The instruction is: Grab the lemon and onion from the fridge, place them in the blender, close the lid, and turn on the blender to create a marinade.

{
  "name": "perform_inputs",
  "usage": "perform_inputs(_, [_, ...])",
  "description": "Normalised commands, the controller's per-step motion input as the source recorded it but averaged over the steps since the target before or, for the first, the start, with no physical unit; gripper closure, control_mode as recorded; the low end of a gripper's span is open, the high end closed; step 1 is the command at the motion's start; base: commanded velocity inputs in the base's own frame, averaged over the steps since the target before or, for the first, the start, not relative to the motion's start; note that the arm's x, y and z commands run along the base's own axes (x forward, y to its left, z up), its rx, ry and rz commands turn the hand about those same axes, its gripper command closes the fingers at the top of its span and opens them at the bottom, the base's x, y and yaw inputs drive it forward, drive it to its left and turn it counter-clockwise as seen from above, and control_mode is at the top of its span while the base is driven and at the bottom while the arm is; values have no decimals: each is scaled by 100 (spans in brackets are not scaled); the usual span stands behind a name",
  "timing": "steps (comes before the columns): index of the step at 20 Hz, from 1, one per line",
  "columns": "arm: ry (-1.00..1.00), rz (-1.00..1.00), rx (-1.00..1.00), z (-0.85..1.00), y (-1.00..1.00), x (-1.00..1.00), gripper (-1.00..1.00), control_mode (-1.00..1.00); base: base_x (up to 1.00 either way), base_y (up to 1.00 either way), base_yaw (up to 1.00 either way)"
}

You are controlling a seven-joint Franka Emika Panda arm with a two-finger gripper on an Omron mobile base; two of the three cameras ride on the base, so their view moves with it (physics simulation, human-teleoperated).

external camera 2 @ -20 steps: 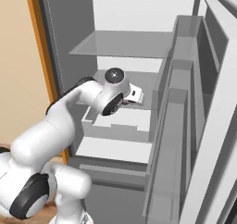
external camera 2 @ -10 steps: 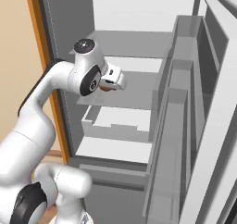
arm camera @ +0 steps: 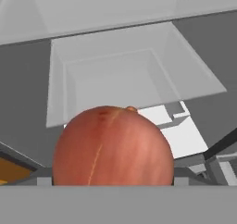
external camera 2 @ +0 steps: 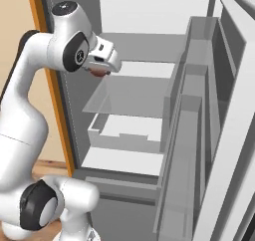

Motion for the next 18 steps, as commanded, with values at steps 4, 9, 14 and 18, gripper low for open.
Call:
perform_inputs(4, [7,0,0,76,40,-11,100,-100,0,0,0])
perform_inputs(9, [9,1,0,56,30,-28,100,-100,0,0,0])
perform_inputs(14, [-12,6,13,-61,-34,-87,100,-100,0,0,0])
perform_inputs(18, [-32,9,1,-100,-11,-100,100,-100,0,0,0])
